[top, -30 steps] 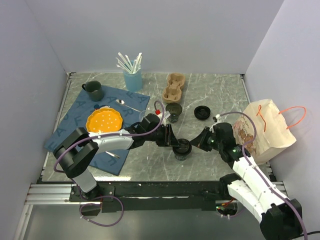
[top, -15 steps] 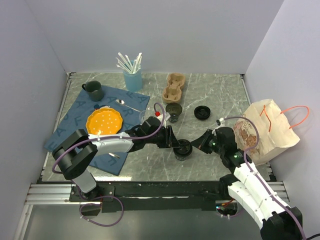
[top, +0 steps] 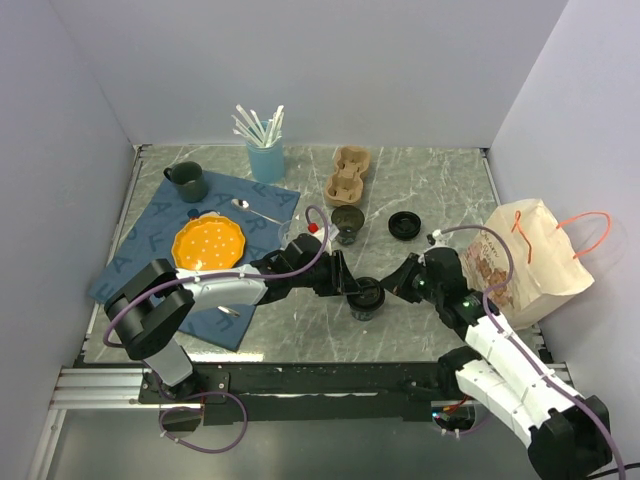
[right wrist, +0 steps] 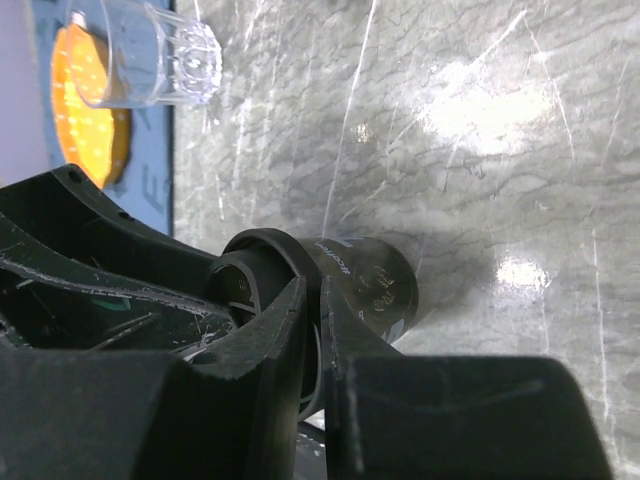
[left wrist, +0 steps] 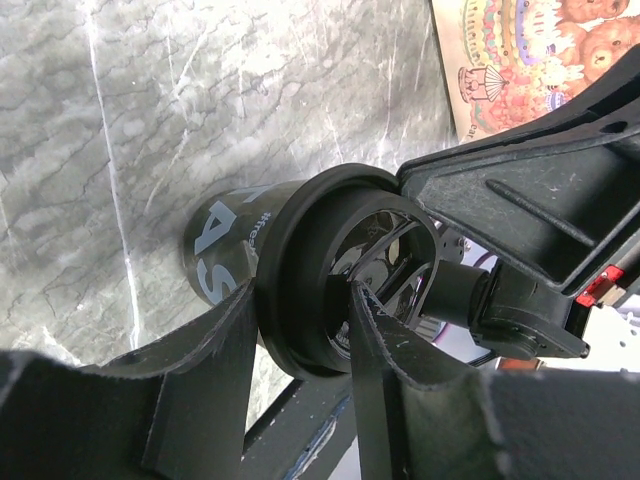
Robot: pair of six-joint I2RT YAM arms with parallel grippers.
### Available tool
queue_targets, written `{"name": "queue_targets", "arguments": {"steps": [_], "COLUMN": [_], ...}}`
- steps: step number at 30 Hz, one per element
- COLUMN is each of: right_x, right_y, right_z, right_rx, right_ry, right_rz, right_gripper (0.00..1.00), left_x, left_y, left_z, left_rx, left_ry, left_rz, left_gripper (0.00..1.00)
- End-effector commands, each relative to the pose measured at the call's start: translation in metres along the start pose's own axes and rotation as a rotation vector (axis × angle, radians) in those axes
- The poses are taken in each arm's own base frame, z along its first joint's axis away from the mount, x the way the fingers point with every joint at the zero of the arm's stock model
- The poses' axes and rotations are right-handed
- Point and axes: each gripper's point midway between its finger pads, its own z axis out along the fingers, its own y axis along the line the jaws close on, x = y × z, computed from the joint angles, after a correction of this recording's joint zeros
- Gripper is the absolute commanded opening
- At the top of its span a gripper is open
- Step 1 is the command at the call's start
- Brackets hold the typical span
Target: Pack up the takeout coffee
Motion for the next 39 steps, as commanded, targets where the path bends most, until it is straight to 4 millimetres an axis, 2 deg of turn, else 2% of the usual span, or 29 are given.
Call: {"name": "queue_targets", "arguments": {"steps": [1, 5, 8, 12, 14, 24, 26, 30, 33, 36, 39], "right_x": [0.063, 0.055, 0.063, 0.082, 0.083, 0.09, 0.087, 0.059, 0.048, 0.042, 0.042], "right_y": [-0.066, -0.062, -0.065, -0.069, -0.078, -0.085, -0.073, -0.032, -0.016, -0.009, -0.01], "right_z": [-0.013, -0.021, -0.023, -0.022, -0.021, -0.024, -0.022, -0.027, -0.034, -0.037, -0.042], "right_rx": [0.286, 0.339, 0.38, 0.423, 0.48, 0.501, 0.44, 0.34, 0.341, 0.332, 0.357], "right_ry": [0.245, 0.236, 0.253, 0.304, 0.308, 0.32, 0.309, 0.249, 0.257, 0.248, 0.264], "right_rz": [-0.067, -0.106, -0.105, -0.118, -0.128, -0.122, -0.128, -0.151, -0.174, -0.182, -0.194], "right_gripper": [0.17, 0.17, 0.16, 0.17, 0.17, 0.15, 0.16, 0.23, 0.28, 0.31, 0.32], "left_x": [0.095, 0.094, 0.095, 0.096, 0.096, 0.096, 0.096, 0.096, 0.097, 0.097, 0.097], "left_y": [0.136, 0.135, 0.136, 0.136, 0.139, 0.14, 0.139, 0.139, 0.14, 0.141, 0.142], "left_z": [-0.024, -0.023, -0.023, -0.023, -0.024, -0.023, -0.022, -0.021, -0.021, -0.021, -0.021], "left_rx": [-0.493, -0.489, -0.497, -0.489, -0.501, -0.507, -0.506, -0.504, -0.51, -0.514, -0.519], "left_ry": [0.283, 0.283, 0.289, 0.289, 0.29, 0.294, 0.295, 0.294, 0.299, 0.298, 0.297], "left_rz": [-0.011, -0.006, -0.005, -0.003, -0.002, 0.0, 0.0, -0.003, -0.011, -0.013, -0.014], "left_gripper": [0.42, 0.42, 0.42, 0.43, 0.43, 0.42, 0.42, 0.42, 0.42, 0.42, 0.42]}}
